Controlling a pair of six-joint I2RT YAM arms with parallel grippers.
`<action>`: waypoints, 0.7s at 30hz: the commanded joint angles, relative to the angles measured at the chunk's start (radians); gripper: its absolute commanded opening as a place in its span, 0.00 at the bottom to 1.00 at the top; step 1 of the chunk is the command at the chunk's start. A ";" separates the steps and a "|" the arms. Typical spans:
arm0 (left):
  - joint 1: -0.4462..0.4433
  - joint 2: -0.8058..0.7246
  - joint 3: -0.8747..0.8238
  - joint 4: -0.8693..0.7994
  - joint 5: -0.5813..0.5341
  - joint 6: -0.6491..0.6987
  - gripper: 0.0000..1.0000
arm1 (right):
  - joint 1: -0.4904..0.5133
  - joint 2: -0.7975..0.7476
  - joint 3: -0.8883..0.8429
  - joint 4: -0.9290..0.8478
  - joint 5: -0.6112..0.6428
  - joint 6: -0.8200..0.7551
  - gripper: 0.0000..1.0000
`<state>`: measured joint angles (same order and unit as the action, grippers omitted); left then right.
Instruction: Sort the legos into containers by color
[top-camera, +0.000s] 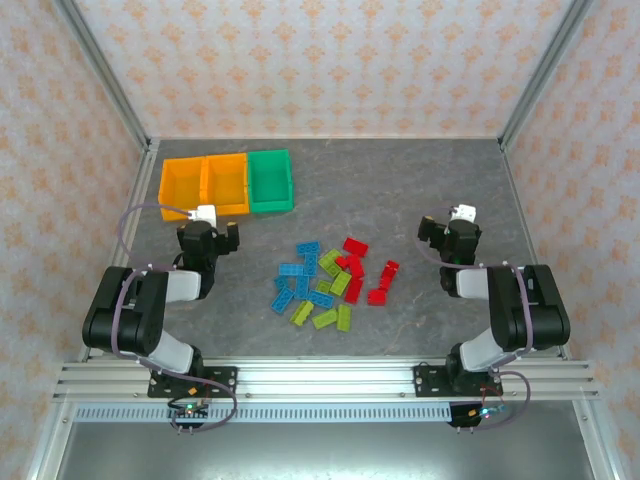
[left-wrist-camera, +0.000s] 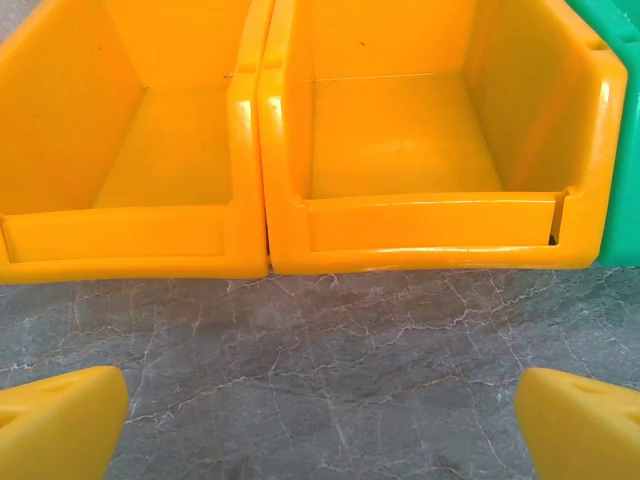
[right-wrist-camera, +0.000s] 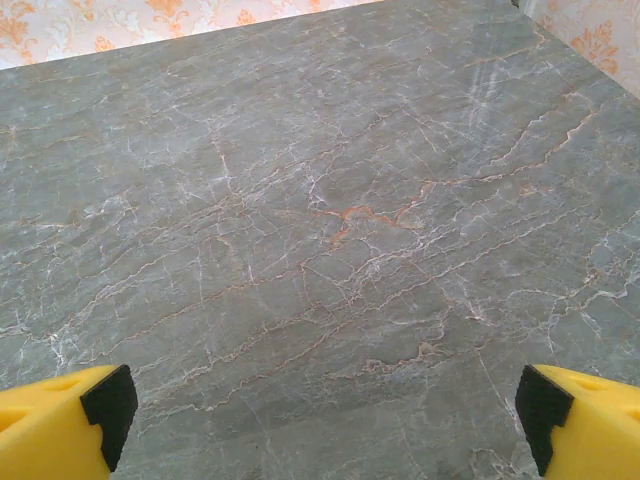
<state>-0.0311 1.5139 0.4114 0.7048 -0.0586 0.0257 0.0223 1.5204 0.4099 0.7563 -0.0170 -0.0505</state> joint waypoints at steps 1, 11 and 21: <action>-0.005 -0.014 0.021 0.029 0.003 -0.009 1.00 | -0.005 -0.003 0.017 -0.002 -0.005 -0.008 0.99; -0.005 -0.014 0.021 0.031 0.003 -0.009 1.00 | -0.005 -0.003 0.018 -0.001 -0.006 -0.006 0.99; -0.033 -0.071 0.055 -0.071 -0.031 0.016 1.00 | 0.019 -0.188 0.100 -0.310 0.045 0.031 0.99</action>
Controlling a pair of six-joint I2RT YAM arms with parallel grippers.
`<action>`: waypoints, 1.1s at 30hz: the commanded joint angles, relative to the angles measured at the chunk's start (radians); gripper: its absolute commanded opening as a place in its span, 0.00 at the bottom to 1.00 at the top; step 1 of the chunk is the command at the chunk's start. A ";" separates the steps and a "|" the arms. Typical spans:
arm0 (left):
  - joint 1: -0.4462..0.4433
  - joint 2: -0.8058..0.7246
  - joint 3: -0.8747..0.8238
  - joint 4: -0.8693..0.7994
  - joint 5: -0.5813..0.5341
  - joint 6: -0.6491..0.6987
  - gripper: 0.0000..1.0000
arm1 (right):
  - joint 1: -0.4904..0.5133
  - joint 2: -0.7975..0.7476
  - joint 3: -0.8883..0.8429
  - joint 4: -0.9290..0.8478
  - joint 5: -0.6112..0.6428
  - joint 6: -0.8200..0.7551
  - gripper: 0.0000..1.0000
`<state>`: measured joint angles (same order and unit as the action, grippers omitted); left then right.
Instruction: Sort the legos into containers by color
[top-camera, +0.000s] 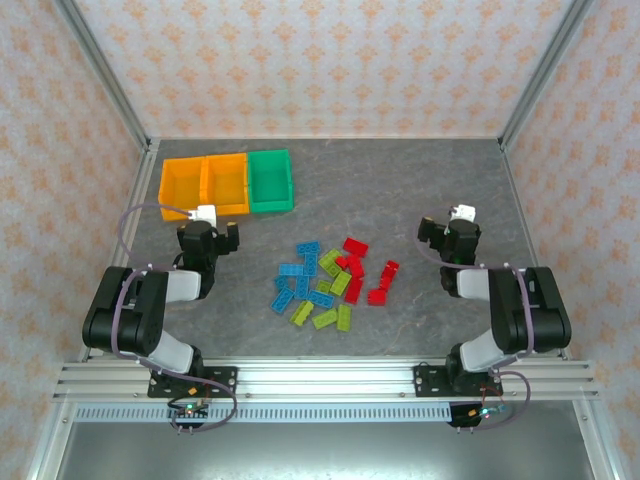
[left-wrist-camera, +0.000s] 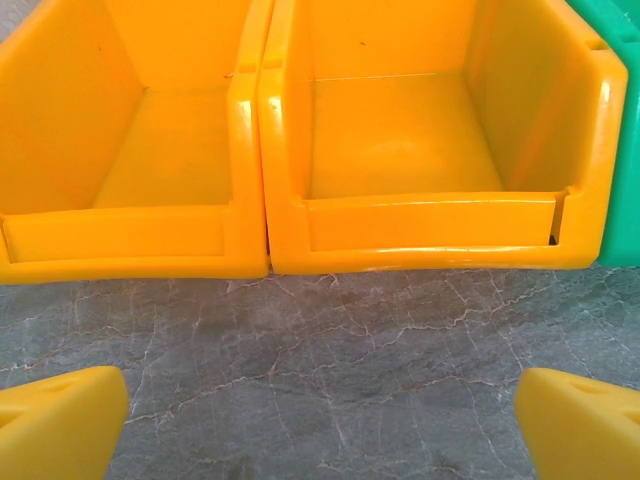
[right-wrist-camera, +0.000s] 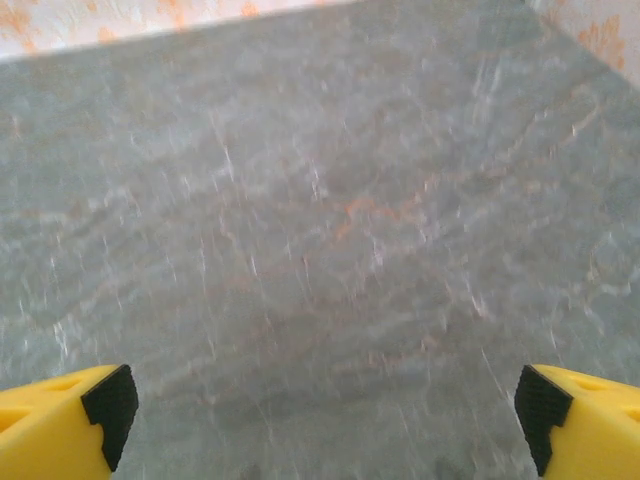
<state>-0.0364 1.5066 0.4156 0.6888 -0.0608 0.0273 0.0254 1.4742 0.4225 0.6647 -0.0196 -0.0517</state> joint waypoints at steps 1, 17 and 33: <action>-0.050 -0.093 0.064 -0.105 -0.066 0.024 1.00 | 0.022 -0.199 0.115 -0.327 0.093 0.085 0.99; -0.551 -0.329 0.526 -1.323 -0.009 -0.532 0.93 | 0.274 -0.506 0.431 -1.452 -0.442 0.507 0.89; -0.732 -0.174 0.388 -1.391 0.111 -0.601 0.61 | 0.547 -0.445 0.450 -1.470 -0.405 0.582 0.85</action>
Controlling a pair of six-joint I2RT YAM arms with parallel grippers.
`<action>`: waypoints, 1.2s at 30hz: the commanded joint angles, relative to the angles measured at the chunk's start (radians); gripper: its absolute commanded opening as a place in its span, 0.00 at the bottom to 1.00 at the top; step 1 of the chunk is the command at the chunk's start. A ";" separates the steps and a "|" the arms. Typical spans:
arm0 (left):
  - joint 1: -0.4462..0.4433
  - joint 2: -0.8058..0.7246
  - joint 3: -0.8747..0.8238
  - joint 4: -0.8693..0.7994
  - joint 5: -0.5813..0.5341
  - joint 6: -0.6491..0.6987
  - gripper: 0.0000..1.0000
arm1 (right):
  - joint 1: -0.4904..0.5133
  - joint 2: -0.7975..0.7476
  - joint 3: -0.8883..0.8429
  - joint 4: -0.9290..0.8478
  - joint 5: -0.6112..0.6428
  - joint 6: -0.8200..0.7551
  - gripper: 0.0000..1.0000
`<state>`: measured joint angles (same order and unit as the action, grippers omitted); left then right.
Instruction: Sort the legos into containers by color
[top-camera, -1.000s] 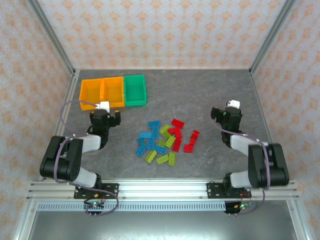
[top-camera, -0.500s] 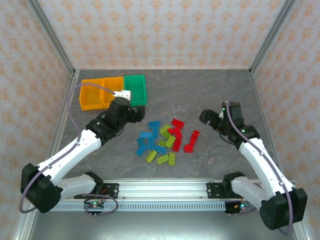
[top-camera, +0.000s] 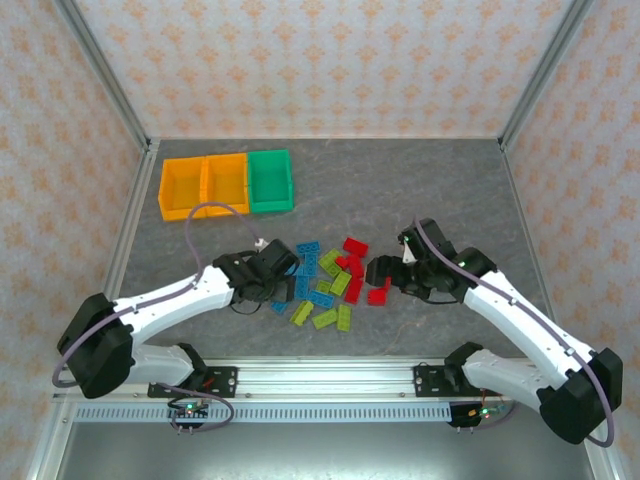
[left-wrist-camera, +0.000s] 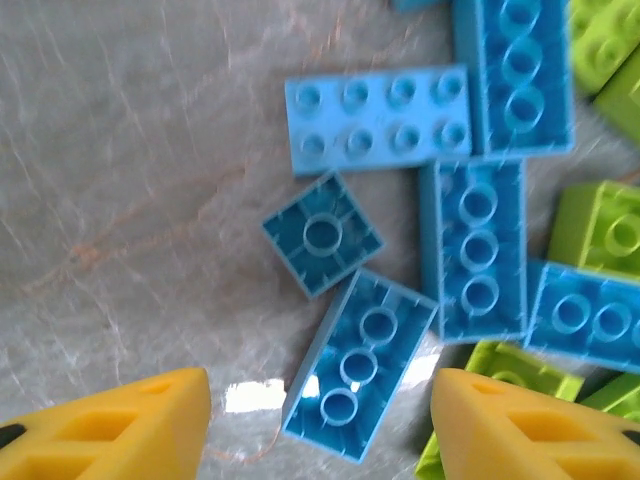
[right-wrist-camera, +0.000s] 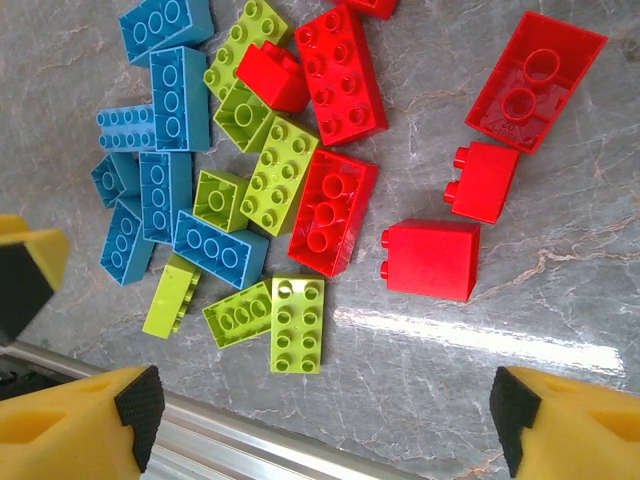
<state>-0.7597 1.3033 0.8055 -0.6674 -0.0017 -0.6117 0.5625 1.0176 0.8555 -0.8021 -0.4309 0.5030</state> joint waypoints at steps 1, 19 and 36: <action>-0.009 0.058 0.004 -0.031 0.055 0.052 0.61 | 0.013 0.019 0.021 -0.001 0.007 0.029 0.85; -0.008 0.214 -0.003 0.082 0.140 0.137 0.27 | 0.040 0.048 0.036 0.007 0.042 0.072 0.85; 0.297 0.125 0.461 -0.082 0.071 0.242 0.16 | 0.036 0.207 0.268 0.099 0.219 0.017 0.86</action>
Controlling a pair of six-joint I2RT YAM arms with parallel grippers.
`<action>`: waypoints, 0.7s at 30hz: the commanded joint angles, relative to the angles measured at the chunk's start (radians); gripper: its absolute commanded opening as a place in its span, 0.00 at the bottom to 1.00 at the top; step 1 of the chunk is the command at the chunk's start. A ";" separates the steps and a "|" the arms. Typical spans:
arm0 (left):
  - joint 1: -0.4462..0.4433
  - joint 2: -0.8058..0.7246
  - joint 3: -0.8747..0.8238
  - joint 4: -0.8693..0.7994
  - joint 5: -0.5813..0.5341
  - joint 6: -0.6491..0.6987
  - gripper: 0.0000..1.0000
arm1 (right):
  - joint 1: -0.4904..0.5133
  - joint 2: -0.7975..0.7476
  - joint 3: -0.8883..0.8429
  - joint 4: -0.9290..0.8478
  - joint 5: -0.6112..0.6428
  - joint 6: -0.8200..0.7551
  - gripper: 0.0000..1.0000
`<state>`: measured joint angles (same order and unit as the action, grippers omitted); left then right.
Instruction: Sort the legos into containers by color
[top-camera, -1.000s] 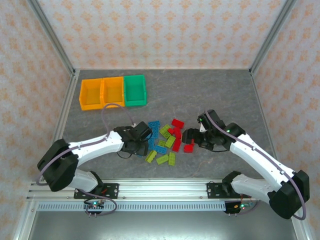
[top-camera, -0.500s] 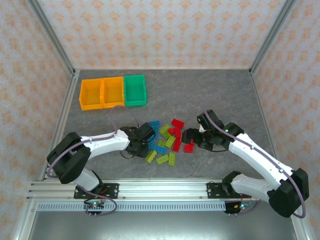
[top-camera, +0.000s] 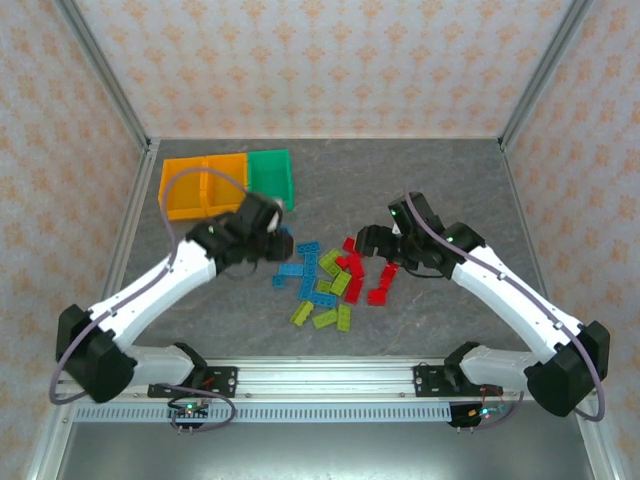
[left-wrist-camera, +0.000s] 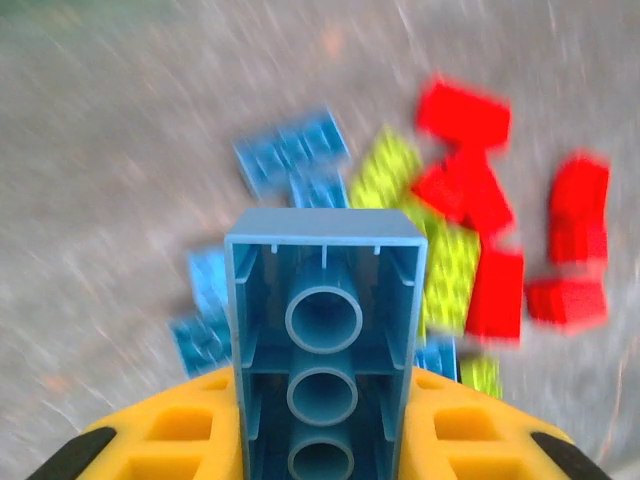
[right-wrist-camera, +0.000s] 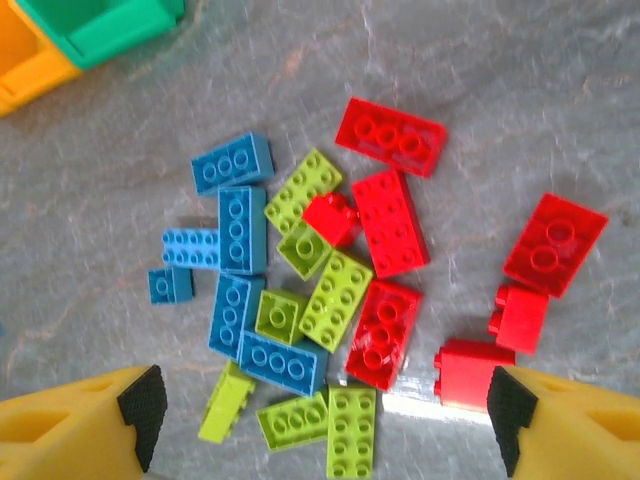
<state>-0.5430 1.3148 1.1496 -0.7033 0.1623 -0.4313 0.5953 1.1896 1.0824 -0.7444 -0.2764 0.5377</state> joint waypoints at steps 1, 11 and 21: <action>0.105 0.172 0.181 -0.047 -0.112 0.079 0.15 | 0.003 0.051 0.054 0.043 0.066 -0.020 0.86; 0.257 0.718 0.651 -0.040 -0.221 0.127 0.15 | 0.003 0.111 0.057 0.058 0.052 0.015 0.87; 0.284 0.918 0.874 -0.075 -0.187 0.135 0.45 | 0.003 0.081 0.050 0.030 0.083 0.035 0.88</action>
<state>-0.2638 2.2791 1.9686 -0.7315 -0.0151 -0.3073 0.5949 1.2995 1.1259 -0.7040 -0.2337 0.5510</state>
